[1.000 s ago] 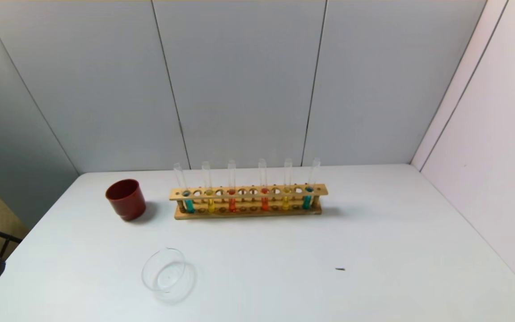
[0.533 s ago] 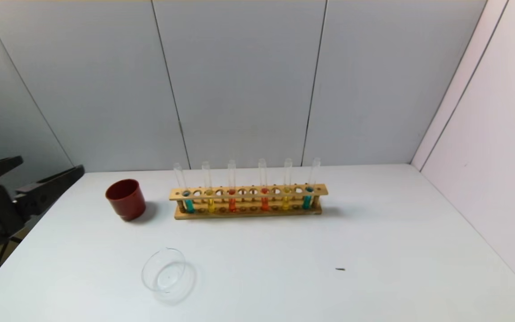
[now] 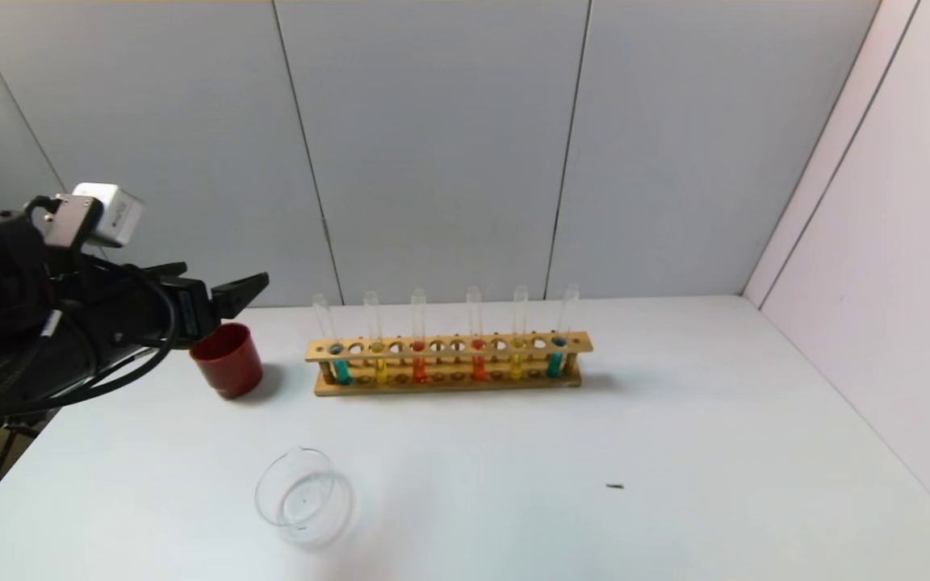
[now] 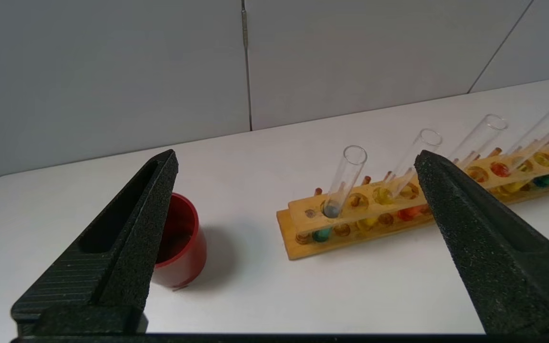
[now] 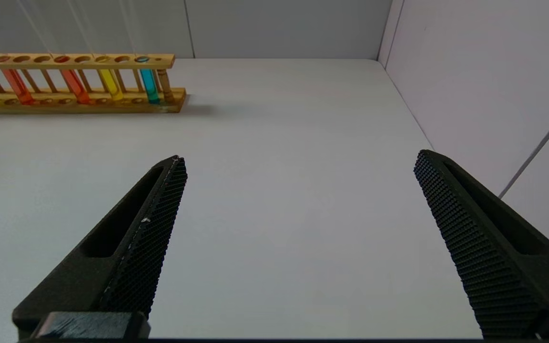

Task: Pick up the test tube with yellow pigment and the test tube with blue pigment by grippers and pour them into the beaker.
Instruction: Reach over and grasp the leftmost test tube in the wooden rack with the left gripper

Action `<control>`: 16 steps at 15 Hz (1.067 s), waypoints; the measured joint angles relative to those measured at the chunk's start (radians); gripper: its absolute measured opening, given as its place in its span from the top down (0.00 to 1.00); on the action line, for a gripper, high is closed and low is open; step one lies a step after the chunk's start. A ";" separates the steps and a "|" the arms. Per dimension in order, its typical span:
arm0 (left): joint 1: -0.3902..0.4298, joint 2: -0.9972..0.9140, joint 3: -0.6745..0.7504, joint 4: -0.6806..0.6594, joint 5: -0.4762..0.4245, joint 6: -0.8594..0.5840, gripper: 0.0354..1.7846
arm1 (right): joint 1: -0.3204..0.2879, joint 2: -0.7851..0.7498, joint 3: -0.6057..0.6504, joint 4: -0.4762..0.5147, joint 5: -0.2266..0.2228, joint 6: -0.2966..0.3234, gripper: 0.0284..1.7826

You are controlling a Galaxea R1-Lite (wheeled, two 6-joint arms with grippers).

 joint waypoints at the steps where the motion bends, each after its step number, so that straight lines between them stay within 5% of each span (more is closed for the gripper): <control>1: -0.003 0.054 -0.015 -0.036 -0.001 0.000 0.02 | 0.000 0.000 0.000 0.000 0.000 0.000 0.02; 7: -0.070 0.285 -0.049 -0.207 0.011 0.004 0.02 | 0.000 0.000 0.000 0.000 0.000 0.000 0.02; 16: -0.084 0.403 -0.070 -0.236 0.012 0.004 0.02 | 0.000 0.000 0.000 0.000 0.000 0.000 0.02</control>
